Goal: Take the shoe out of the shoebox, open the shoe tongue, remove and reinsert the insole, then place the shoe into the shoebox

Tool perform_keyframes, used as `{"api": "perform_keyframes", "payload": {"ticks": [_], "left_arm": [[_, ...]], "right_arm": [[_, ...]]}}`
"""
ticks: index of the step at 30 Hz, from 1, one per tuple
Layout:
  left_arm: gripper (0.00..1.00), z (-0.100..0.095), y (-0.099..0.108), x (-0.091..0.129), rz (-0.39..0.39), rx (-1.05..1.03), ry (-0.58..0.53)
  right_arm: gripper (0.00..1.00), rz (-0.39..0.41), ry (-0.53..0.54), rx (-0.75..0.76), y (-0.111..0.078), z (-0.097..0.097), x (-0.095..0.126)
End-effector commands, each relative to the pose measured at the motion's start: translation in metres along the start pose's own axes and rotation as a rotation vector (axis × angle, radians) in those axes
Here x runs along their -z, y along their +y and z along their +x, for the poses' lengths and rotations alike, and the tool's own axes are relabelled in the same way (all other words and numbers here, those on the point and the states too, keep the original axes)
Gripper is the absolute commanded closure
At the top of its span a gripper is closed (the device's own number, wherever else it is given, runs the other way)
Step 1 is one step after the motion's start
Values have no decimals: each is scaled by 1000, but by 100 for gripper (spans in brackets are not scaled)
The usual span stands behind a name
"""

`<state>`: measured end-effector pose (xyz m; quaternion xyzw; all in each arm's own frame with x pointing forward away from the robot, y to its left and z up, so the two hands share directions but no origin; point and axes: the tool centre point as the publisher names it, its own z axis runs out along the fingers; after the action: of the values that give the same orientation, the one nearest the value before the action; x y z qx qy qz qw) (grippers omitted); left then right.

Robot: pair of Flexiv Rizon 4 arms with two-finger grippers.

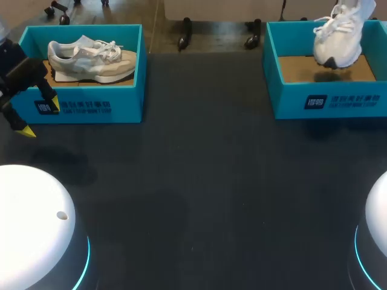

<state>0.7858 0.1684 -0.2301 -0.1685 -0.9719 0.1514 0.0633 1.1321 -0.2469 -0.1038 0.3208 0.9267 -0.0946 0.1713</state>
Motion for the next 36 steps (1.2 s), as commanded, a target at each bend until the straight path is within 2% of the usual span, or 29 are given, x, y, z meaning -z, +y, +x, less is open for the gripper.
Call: {"api": "perform_keyframes", "payload": {"ticks": [1, 6, 20, 25, 30, 36], "left_arm": [[0, 0, 0, 1, -3, 0, 2], [0, 0, 0, 1, -3, 0, 2], [0, 0, 0, 1, -3, 0, 2], [0, 0, 0, 1, -3, 0, 2], [0, 0, 0, 1, -3, 0, 2], [0, 0, 0, 1, -3, 0, 2]], "right_arm": [[100, 235, 111, -602, -1, -1, 4], [100, 279, 133, -731, -9, 2, 6], [100, 279, 133, -731, -9, 2, 6], [100, 256, 230, -893, -33, 2, -16], [100, 248, 205, -968, -54, 9, -29], [100, 205, 209, -990, -65, 17, -40]]}}
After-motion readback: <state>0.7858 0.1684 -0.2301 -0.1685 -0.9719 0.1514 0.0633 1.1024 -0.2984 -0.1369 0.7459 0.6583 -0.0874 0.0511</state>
